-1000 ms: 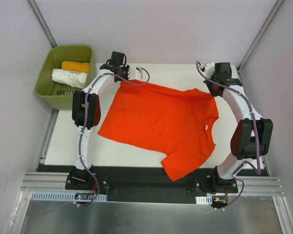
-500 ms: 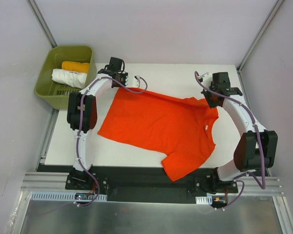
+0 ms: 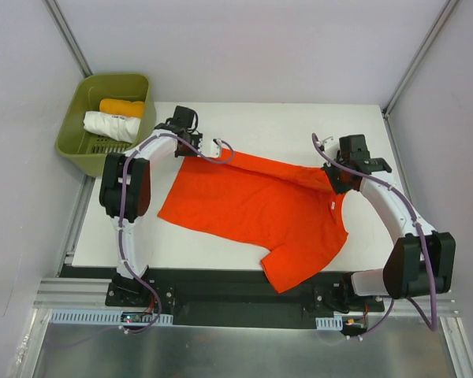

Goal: Roll the t-shirts
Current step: Fold the T-shirt at the center of the board.

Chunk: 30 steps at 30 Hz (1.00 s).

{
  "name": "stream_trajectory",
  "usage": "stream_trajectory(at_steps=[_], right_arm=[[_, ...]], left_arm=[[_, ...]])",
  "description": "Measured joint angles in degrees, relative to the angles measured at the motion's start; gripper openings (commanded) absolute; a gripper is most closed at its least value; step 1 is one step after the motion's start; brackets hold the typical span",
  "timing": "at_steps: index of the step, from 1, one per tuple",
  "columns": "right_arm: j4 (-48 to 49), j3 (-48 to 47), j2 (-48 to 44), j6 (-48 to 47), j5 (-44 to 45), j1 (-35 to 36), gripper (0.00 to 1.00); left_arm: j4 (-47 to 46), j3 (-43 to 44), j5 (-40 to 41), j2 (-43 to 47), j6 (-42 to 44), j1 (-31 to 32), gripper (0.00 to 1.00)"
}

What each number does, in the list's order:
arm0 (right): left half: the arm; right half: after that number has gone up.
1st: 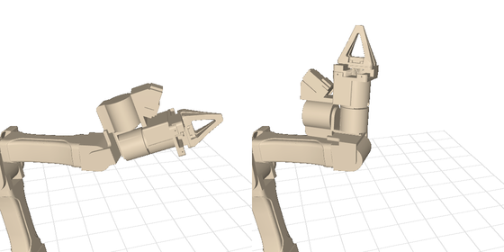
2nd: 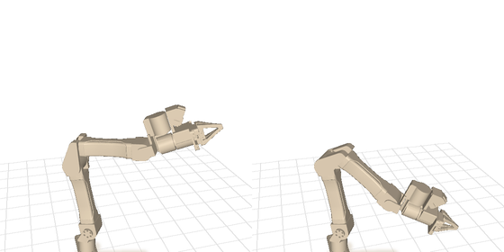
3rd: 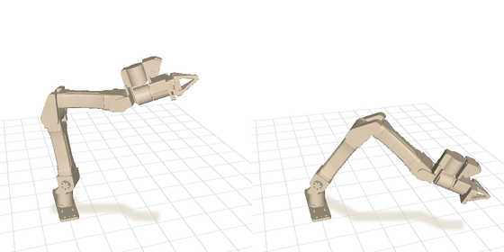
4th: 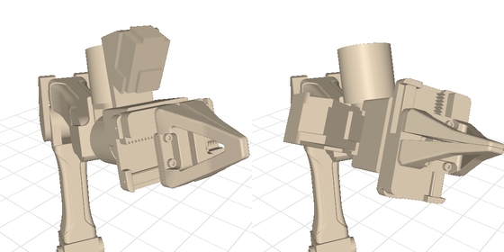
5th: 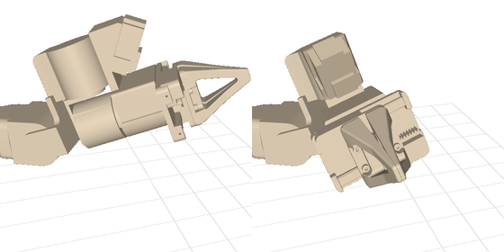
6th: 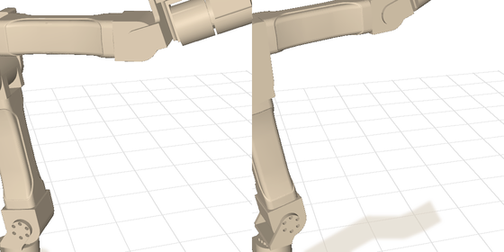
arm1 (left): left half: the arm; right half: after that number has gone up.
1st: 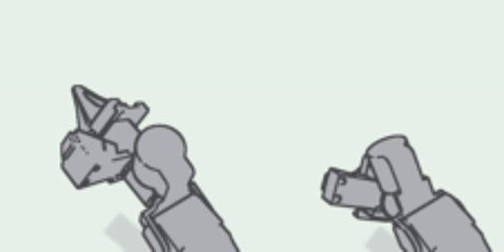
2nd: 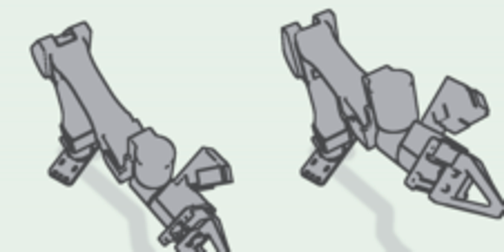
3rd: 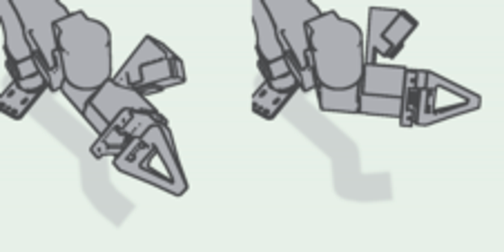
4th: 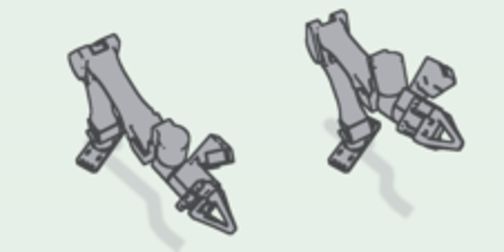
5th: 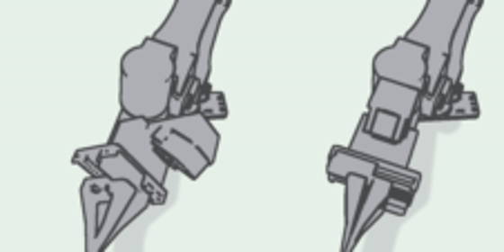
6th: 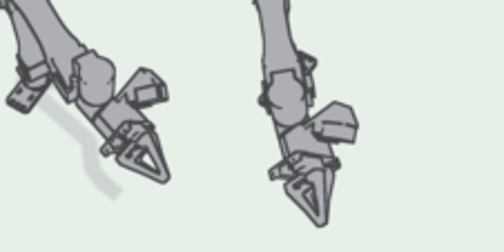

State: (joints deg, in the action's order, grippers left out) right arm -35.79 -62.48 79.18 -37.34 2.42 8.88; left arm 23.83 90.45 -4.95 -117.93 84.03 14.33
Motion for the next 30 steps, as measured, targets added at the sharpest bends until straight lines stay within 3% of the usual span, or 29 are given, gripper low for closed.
stream_trajectory(at_steps=[13,30], right_arm=[[-2.27,8.07,-5.33,1.09,-1.03,0.81,0.01],[-2.43,11.15,-6.16,-0.85,-1.16,0.81,0.03]], left_arm=[[-0.63,-7.67,1.07,4.26,-2.23,1.51,0.0],[-0.79,-13.4,2.34,6.32,-3.74,1.49,0.01]])
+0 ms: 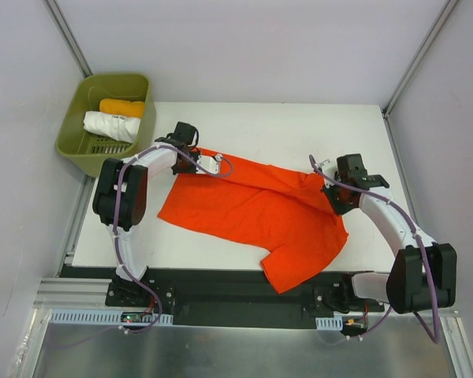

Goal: Roll the t-shirts
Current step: Fold the T-shirt at the center of the board.

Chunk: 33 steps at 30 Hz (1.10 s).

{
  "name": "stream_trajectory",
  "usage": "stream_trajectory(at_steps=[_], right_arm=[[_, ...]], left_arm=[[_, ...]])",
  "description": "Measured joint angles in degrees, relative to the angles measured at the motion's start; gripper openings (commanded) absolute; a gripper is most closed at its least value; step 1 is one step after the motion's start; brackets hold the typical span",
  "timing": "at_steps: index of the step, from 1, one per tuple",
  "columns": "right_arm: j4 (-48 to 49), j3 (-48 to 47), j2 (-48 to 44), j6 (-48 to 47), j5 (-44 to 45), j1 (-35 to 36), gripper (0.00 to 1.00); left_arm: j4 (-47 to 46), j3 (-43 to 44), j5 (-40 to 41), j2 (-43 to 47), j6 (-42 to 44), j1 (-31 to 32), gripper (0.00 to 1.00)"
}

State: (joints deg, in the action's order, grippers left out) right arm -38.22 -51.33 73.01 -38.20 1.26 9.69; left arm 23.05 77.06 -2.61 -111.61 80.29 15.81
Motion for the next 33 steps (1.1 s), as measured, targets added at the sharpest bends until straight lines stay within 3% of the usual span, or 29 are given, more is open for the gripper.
stream_trajectory(at_steps=[2,3,7,11,16,20,24,33], right_arm=[[0.0,1.27,0.0,-0.31,0.04,0.0,0.18],[-0.2,1.66,0.07,-0.57,0.02,-0.02,0.3],[-3.41,-0.33,1.84,-1.95,-2.12,-1.31,0.36],[-6.86,-10.16,7.72,-1.55,-5.44,-6.32,0.36],[-6.67,-24.61,17.33,-1.01,-6.38,-10.16,0.37],[-6.56,-31.61,24.94,-0.37,-6.6,-11.76,0.4],[-6.78,-34.86,32.17,-0.11,-6.62,-12.85,0.39],[-7.98,-42.12,42.93,2.23,-8.59,-15.91,0.37]], left_arm=[[0.15,-0.17,0.35,0.0,-0.22,0.0,0.1],[0.11,-0.17,0.68,0.0,-0.42,-0.02,0.21],[0.17,-0.09,2.1,0.0,-1.99,-0.5,0.36],[0.7,1.36,1.81,0.15,-4.28,-1.68,0.44],[2.75,6.21,0.81,0.33,-8.74,-2.23,0.44],[5.11,17.07,0.13,-3.5,-16.09,-2.23,0.37],[6.29,26.56,-0.33,-8.98,-24.24,-1.95,0.24],[12.96,34.53,-1.79,-19.12,-36.17,-1.9,0.13]])
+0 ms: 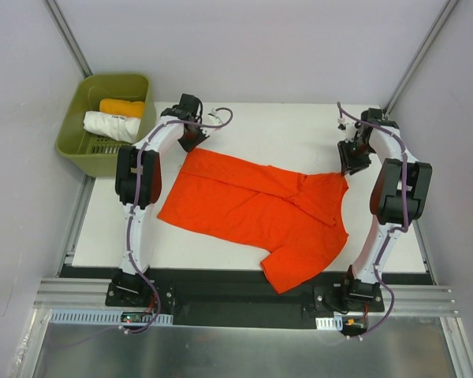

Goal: Roll the t-shirts
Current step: Fold the T-shirt at the center of the board.

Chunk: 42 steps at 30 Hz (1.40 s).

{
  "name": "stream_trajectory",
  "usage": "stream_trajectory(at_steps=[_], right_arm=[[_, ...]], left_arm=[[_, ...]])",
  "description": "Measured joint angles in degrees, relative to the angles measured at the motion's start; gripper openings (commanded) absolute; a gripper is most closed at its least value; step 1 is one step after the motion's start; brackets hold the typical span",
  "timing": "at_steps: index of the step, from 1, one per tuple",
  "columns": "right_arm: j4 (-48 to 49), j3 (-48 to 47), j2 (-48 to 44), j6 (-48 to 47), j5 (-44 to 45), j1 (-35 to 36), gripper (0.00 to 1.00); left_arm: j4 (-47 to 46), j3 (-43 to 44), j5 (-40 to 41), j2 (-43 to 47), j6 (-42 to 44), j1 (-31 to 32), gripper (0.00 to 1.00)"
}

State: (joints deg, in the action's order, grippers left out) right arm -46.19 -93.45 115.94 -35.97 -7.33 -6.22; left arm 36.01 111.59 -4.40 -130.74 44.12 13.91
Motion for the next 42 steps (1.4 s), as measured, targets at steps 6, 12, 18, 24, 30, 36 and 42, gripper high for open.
stream_trajectory(at_steps=[6,12,18,24,30,36,42], right_arm=[[-0.42,-3.96,2.58,3.23,-4.55,-2.73,0.33],[-1.42,-4.96,6.03,5.97,-9.92,-3.72,0.27],[-2.27,-4.96,8.92,7.98,-14.03,-4.2,0.15],[-2.47,-5.95,10.36,9.7,-15.19,-5.62,0.04],[-2.14,-6.62,10.36,11.58,-15.63,-8.59,0.01],[-1.64,-6.62,10.36,12.81,-15.58,-10.91,0.01],[-0.9,-6.62,10.34,14.12,-15.23,-10.78,0.32]], left_arm=[[4.02,5.01,-0.04,-4.46,-4.02,0.0,0.1],[6.36,7.87,0.28,-6.12,-6.25,0.02,0.1],[7.3,8.04,0.61,-6.12,-7.32,0.04,0.09],[7.45,7.48,1.95,-6.12,-7.56,0.04,0.04],[7.61,6.78,5.22,-6.12,-10.27,0.04,0.0],[7.74,5.99,8.07,-6.12,-12.83,0.22,0.0],[7.76,5.9,9.49,-6.12,-14.71,1.18,0.12]])
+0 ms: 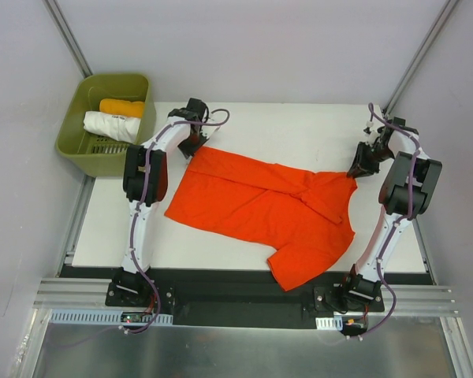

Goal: Roll the t-shirts
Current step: Fold the T-shirt at the center of the board.

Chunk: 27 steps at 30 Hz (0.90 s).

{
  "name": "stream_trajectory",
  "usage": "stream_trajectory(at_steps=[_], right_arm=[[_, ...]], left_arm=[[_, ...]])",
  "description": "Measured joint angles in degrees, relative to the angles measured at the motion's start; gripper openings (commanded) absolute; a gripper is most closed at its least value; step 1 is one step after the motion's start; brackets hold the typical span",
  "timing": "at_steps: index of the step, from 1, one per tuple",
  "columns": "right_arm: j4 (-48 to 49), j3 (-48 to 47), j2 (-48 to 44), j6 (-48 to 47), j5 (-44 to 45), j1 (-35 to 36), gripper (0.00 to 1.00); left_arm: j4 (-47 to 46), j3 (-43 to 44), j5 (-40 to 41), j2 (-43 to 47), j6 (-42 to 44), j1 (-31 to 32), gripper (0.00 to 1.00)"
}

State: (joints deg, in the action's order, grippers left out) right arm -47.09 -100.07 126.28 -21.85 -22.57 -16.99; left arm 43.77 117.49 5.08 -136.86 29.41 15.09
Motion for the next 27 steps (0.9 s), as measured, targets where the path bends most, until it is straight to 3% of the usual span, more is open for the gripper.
stream_trajectory(at_steps=[3,6,11,21,23,27], right_arm=[[0.11,0.0,0.0,0.2,0.07,0.04,0.37],[0.17,0.0,0.0,0.22,0.15,0.04,0.36],[0.17,0.0,0.0,0.2,0.24,0.28,0.35],[0.2,0.0,0.0,-0.22,1.2,1.2,0.33],[0.22,0.0,0.0,-0.44,1.4,1.4,0.29],[0.24,0.0,0.0,-1.4,2.62,1.57,0.01]], left_arm=[[0.26,0.79,-0.39,0.0,-1.29,0.37,0.32],[0.35,3.37,-1.27,0.0,-3.1,0.7,0.39],[-0.28,7.74,-3.8,0.04,-5.75,0.7,0.22],[0.28,8.44,-8.04,-0.9,-7.65,1.86,0.2],[0.2,9.27,-7.96,-2.69,-7.72,2.19,0.2],[0.35,9.57,-5.97,-5.22,-7.82,2.51,0.17]])
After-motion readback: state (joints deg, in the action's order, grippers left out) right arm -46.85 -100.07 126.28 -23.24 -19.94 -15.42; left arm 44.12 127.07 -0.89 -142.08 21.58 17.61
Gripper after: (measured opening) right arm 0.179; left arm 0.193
